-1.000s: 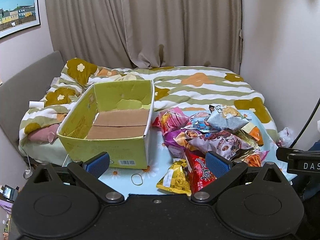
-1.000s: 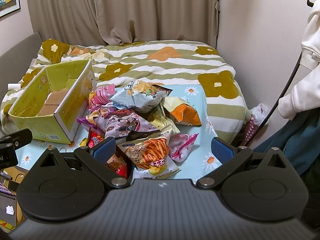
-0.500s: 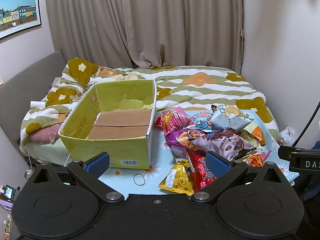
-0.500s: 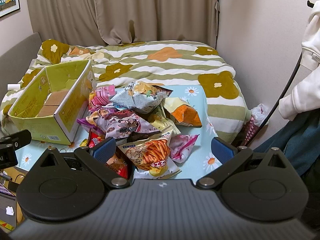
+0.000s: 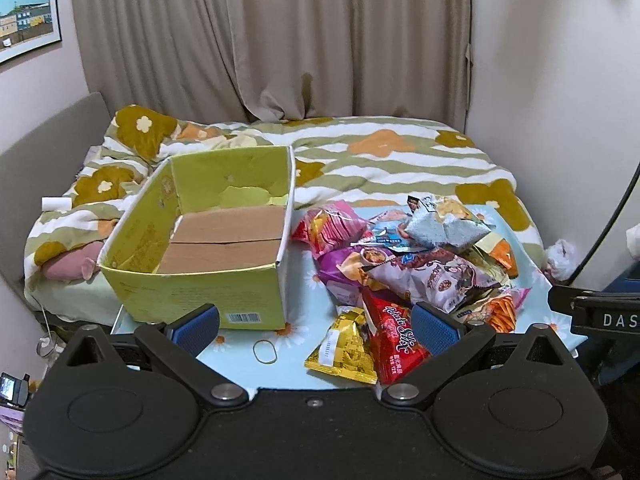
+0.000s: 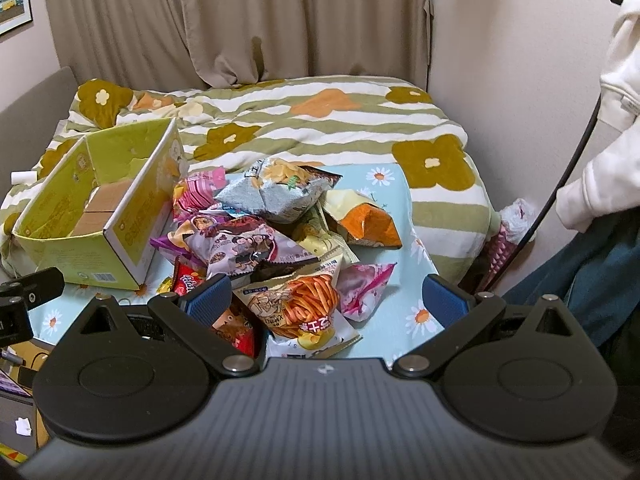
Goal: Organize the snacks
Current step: 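Grasp red Potato Stix bag with left tool while right tool grasps orange-stick bag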
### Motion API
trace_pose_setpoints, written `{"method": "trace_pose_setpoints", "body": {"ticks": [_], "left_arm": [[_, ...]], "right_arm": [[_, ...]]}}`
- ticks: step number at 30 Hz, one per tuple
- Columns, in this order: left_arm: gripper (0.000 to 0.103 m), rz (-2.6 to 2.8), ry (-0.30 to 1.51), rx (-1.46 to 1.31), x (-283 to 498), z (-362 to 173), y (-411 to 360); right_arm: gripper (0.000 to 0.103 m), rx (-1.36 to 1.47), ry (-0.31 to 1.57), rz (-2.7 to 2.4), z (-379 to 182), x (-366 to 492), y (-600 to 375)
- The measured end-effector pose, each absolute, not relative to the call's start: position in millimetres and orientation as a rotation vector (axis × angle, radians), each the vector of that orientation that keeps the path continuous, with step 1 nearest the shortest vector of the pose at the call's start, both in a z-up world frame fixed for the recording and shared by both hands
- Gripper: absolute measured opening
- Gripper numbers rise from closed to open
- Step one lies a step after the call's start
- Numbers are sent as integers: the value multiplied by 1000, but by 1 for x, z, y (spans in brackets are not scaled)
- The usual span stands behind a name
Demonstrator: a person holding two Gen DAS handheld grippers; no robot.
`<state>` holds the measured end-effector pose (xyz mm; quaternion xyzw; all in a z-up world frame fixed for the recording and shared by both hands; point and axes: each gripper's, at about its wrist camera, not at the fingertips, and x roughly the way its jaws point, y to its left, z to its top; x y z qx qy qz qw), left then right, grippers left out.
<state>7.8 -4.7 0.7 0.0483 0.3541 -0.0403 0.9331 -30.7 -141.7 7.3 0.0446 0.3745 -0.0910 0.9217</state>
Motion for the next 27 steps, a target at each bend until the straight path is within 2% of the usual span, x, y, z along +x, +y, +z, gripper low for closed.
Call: {"method": "trace_pose_setpoints", "body": {"ticks": [20, 27], "left_arm": [[103, -81, 718, 95, 15, 1, 3], [103, -184, 768, 30, 25, -6, 2]], "right_arm": [[103, 102, 765, -217, 6, -25, -139], [103, 107, 772, -225, 5, -25, -141]]}}
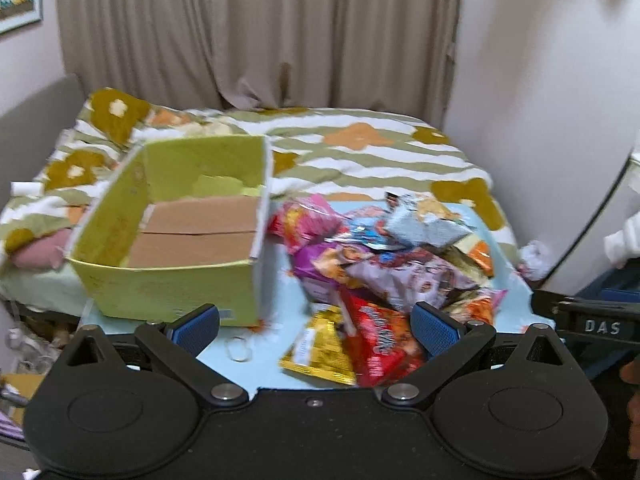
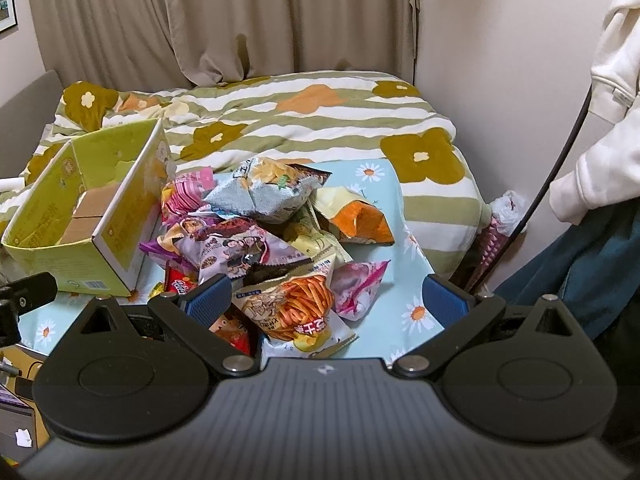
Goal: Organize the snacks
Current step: 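Grasp red Potato Stix bag with left tool while right tool grasps orange-stick bag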
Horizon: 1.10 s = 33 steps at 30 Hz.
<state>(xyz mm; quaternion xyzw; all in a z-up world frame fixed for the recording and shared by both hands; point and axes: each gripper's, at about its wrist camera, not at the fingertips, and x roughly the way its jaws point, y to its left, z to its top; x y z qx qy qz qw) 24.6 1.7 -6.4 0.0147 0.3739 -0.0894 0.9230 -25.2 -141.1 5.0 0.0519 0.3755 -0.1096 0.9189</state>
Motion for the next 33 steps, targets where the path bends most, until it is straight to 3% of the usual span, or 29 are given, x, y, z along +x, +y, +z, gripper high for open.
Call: {"method": "trace_pose_setpoints", "body": {"ticks": [8, 13, 26, 33], "left_arm": [[103, -213, 796, 25, 35, -40, -33], [96, -205, 833, 26, 52, -72, -48], [90, -192, 965, 33, 85, -129, -78], [76, -166, 984, 75, 90, -138, -93]], "right_arm": [[103, 127, 812, -175, -22, -14, -165], [103, 112, 857, -42, -51, 7, -179], [103, -38, 913, 220, -121, 31, -174], [101, -34, 919, 263, -133, 41, -179]]}}
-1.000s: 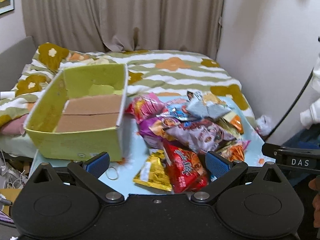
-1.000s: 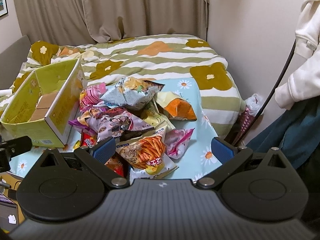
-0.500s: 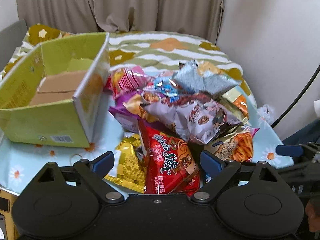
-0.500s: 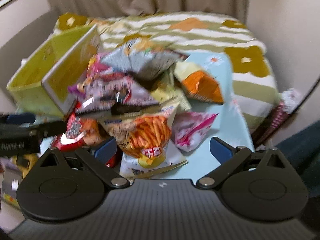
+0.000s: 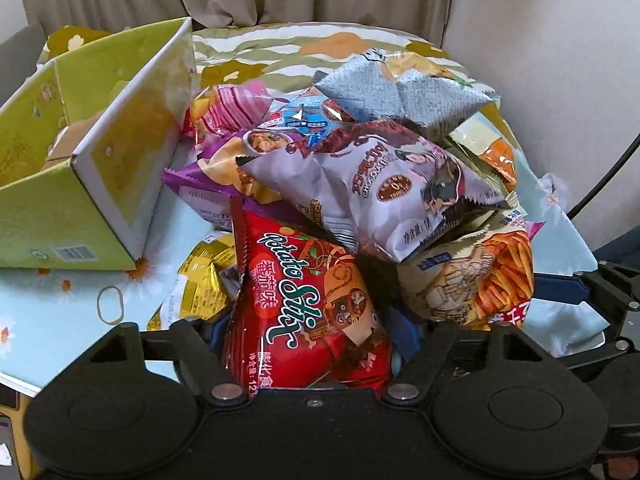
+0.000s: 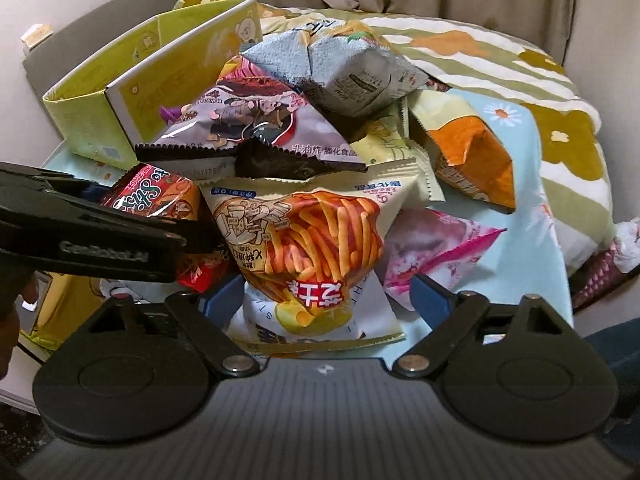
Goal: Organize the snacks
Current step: 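Grasp red Potato Stix bag with left tool while right tool grasps orange-stick bag, then carry both bags over the yellow box and open both tools to drop them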
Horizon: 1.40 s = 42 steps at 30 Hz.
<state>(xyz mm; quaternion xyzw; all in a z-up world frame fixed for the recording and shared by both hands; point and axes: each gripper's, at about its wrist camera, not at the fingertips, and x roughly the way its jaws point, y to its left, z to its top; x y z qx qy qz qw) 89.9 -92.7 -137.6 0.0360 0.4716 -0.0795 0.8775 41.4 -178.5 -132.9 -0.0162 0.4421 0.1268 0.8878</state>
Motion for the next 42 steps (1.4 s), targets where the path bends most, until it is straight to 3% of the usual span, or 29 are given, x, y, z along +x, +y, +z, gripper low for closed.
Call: {"method": "trace_pose_setpoints", "body": {"ticks": [4, 14, 16, 21, 42], "left_arm": [[70, -156, 985, 94, 88, -138, -95], [67, -151, 976, 90, 84, -133, -93], [66, -154, 973, 88, 82, -132, -93], [65, -157, 957, 84, 77, -125, -91], [64, -22, 798, -30, 31, -41, -52]], "right_arm": [[100, -28, 918, 286, -135, 44, -177], [93, -47, 913, 303, -139, 52, -167], [77, -58, 911, 305, -139, 52, -167], [65, -55, 912, 282, -135, 49, -169], [64, -34, 800, 195, -47, 22, -192]]}}
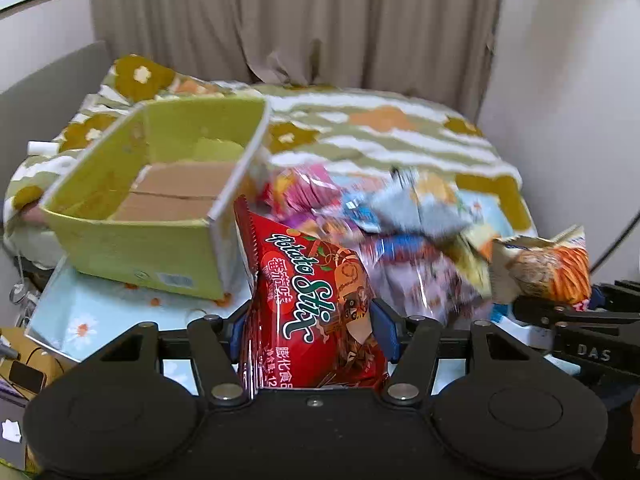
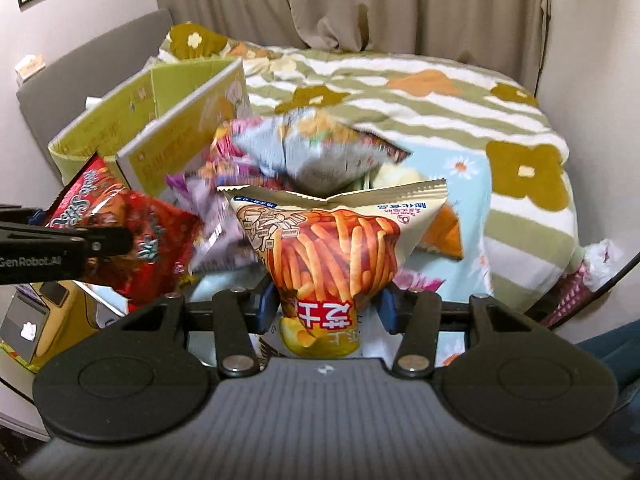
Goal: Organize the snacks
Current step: 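Carry both bags over the yellow box and open both tools to drop them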
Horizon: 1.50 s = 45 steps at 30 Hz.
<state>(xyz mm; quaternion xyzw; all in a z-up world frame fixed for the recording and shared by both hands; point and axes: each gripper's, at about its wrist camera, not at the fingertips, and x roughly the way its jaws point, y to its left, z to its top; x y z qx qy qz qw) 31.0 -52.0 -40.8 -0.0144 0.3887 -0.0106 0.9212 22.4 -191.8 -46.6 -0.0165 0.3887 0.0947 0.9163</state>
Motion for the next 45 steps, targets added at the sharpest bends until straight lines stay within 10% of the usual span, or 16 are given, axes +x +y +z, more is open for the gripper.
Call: {"method": "trace_pose_setpoints", "body": {"ticks": [25, 41, 45], "left_arm": [[64, 35, 603, -12, 162, 35, 112], [65, -167, 780, -18, 326, -32, 204], [93, -181, 799, 1, 342, -44, 206]], "right_arm": [[64, -56, 660, 337, 57, 175, -37], [64, 67, 808, 162, 8, 314, 90], [64, 82, 842, 127, -6, 331, 99]]}}
